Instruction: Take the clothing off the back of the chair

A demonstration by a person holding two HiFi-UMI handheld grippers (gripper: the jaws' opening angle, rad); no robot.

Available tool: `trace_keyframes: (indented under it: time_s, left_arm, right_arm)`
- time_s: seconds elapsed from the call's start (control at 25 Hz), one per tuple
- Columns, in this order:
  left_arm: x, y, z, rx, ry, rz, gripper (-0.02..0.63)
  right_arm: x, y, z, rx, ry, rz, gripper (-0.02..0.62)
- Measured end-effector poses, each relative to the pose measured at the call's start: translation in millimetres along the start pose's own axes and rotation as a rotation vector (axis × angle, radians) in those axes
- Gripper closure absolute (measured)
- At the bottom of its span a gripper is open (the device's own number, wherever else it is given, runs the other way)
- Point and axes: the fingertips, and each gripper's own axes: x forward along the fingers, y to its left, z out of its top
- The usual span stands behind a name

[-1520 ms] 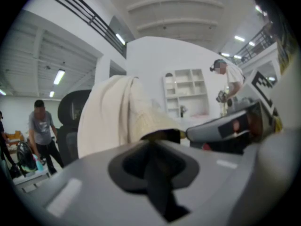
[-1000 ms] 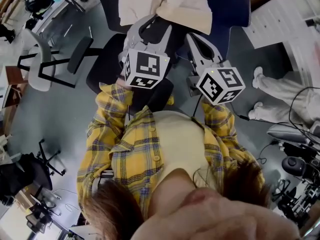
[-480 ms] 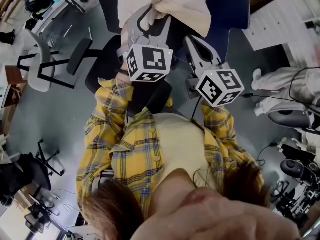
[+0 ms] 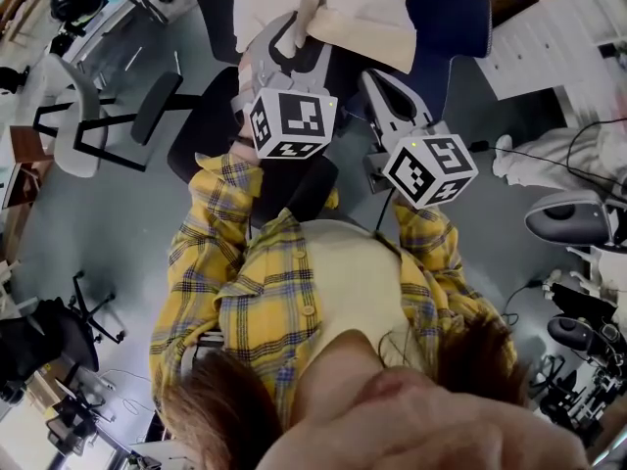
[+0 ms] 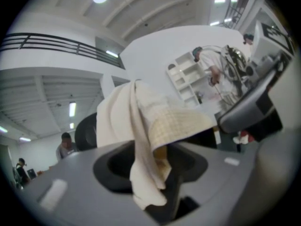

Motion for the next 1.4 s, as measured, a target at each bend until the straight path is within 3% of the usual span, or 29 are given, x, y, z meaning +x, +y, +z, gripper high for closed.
trace_keyframes:
  time_s: [0.32, 0.64, 1.08, 1.4]
  left_arm:
    - [7.4, 15.7, 25.9, 0.018, -0.068, 0.077, 0.367]
    - [11.5, 42.1, 52.3, 0.024, -0.116, 0.101, 0.328]
    - [30.9, 65.6, 65.3, 0.036, -0.075, -0.040, 0.260]
    - [48.5, 80.4, 67.2, 0.027, -0.038, -0.166, 0.154]
  right_arm:
    - [0.3, 0.7, -1.7, 0.006, 0.000, -0.001, 0.583]
    - [-0.9, 0.3, -1.3, 0.002, -0.002, -0.010, 0.583]
    - [5.9, 7.0, 2.8, -0.011, 0.005, 0.015, 0.583]
    - [7.6, 9.4, 3.3, -0.013, 0.000, 0.021, 0.583]
